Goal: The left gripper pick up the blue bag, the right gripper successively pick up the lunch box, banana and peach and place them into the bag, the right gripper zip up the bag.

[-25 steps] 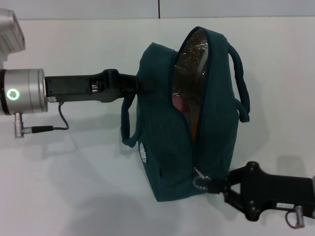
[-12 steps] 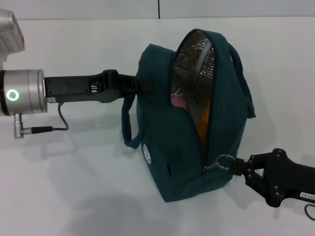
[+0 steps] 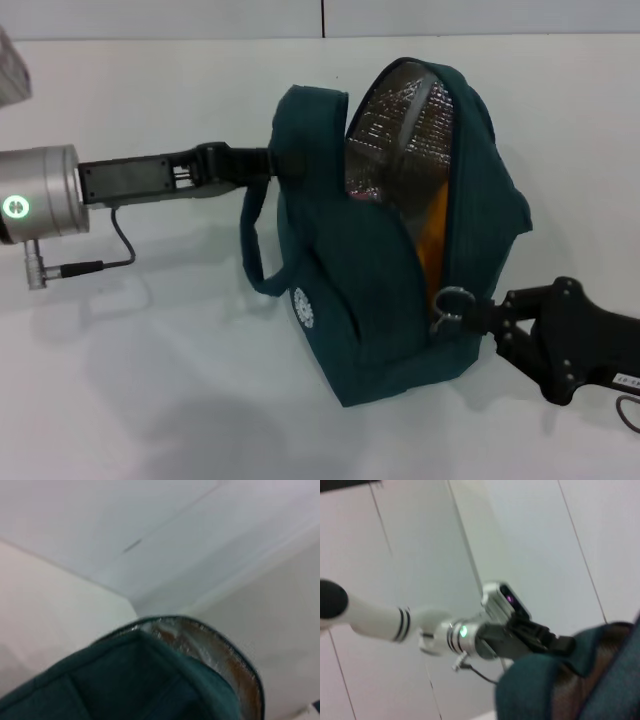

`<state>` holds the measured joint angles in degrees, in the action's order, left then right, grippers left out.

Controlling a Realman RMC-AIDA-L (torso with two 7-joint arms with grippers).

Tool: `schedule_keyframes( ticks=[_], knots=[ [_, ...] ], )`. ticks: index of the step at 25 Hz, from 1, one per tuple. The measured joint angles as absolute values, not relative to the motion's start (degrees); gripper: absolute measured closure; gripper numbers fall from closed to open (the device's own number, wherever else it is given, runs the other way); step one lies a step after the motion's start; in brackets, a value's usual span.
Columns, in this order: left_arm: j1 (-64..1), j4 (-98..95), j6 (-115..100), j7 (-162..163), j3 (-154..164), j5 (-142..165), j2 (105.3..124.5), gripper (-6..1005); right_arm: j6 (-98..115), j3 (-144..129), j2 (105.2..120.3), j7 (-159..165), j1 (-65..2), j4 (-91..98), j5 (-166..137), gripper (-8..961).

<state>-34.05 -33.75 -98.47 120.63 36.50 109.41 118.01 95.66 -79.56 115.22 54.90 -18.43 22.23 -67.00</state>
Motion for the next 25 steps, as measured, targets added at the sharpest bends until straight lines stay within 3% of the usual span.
schedule_keyframes(
  ticks=[7, 9, 14, 25],
  knots=[
    [-32.51, -33.73, -98.48, 116.95, 36.73, 107.03, 118.54, 862, 98.35, -79.37, 115.37, 52.92, -19.13, 22.23, -62.57, 946],
    [-32.49, -33.69, -98.74, 115.53, 36.71, 106.86, 118.76, 721, 98.42, -79.57, 115.61, 52.51, -19.81, 22.12, -61.22, 946],
    [-31.54, -33.66, -101.45, 109.11, 36.86, 103.98, 119.05, 692, 98.54, -79.73, 115.84, 52.28, -21.01, 20.81, -59.05, 946],
    [-26.46, -33.04, -106.28, 93.52, 36.82, 95.22, 119.35, 409, 98.79, -81.31, 115.89, 52.28, -22.56, 20.97, -54.45, 946]
  ],
)
